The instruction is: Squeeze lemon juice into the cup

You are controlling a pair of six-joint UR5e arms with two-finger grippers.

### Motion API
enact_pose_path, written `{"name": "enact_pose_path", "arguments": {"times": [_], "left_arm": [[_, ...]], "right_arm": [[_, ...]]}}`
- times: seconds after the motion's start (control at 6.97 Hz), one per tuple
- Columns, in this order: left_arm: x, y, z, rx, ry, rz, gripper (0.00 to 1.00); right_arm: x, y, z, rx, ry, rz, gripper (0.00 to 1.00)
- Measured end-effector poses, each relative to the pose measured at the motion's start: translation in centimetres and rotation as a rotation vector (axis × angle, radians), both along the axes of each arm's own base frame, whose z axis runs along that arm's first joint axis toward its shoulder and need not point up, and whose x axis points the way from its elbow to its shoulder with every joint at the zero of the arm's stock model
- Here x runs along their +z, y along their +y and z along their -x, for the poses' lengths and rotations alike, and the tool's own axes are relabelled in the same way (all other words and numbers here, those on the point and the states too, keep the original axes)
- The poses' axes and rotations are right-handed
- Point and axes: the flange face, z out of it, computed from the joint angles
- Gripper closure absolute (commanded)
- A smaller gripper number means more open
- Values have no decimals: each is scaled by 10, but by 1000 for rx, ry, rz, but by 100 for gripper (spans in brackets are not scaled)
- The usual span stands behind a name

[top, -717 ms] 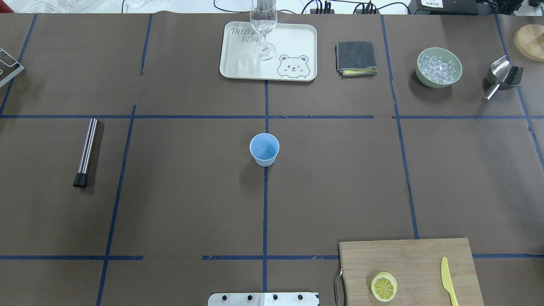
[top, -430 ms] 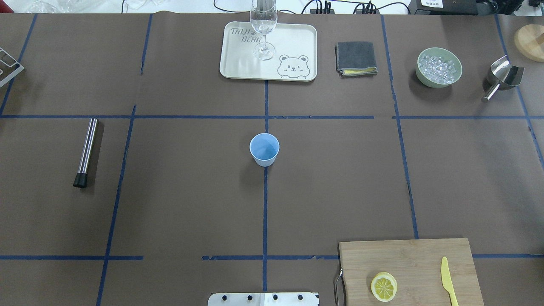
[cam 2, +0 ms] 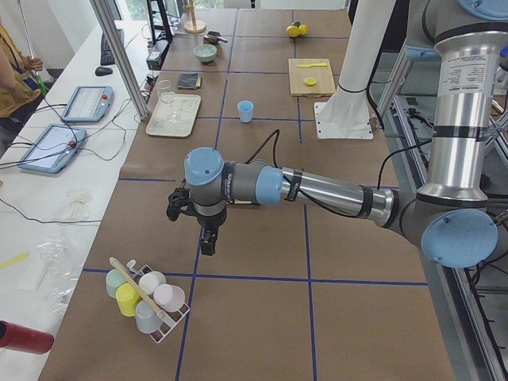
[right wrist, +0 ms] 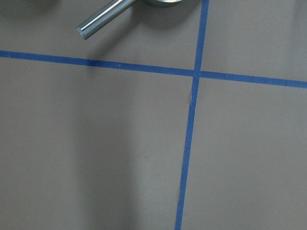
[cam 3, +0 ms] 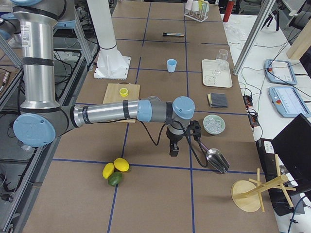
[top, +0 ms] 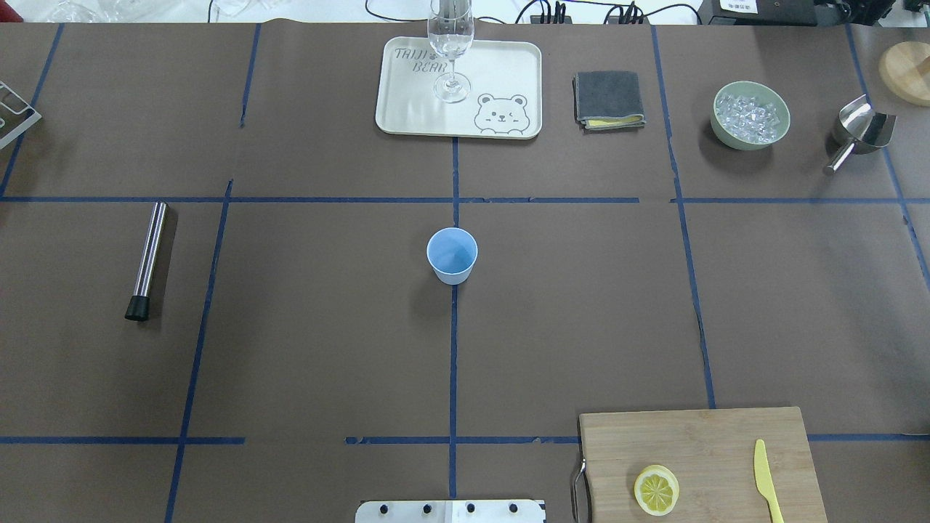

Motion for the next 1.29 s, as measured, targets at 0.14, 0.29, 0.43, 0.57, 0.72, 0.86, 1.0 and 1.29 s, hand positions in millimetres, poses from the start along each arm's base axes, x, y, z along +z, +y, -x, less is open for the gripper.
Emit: {"name": "enact_pose_path", "arguments": {"times": [0.14,0.29,0.43,0.57,0.72,0.86,1.0,1.29], "left_arm": [[-3,-1,-3,2,21,-3,0],[-6,-1,-7,7,55,-4,0],[-7,-1,-8,11,76,-5,0],[-7,0,-9,13,86,-5,0],[-10,1,-10,14,90,-10,0],[-14,0,-10,15,92,-26,0],[-18,0,-11,18,100,-50,0],[-24,-2,-13,26,123,-92,0]], "right_arm": [[0,0,0,-1,-3,-2,0],[1,2,0,-4,-4,-17,0],[5,6,0,-8,-7,-54,0],[10,13,0,-9,-18,-88,0],[13,20,5,-11,-53,-105,0],[10,27,14,-11,-112,-103,0],[-6,34,29,1,-156,-89,0],[-51,52,74,42,-185,-38,1]]}}
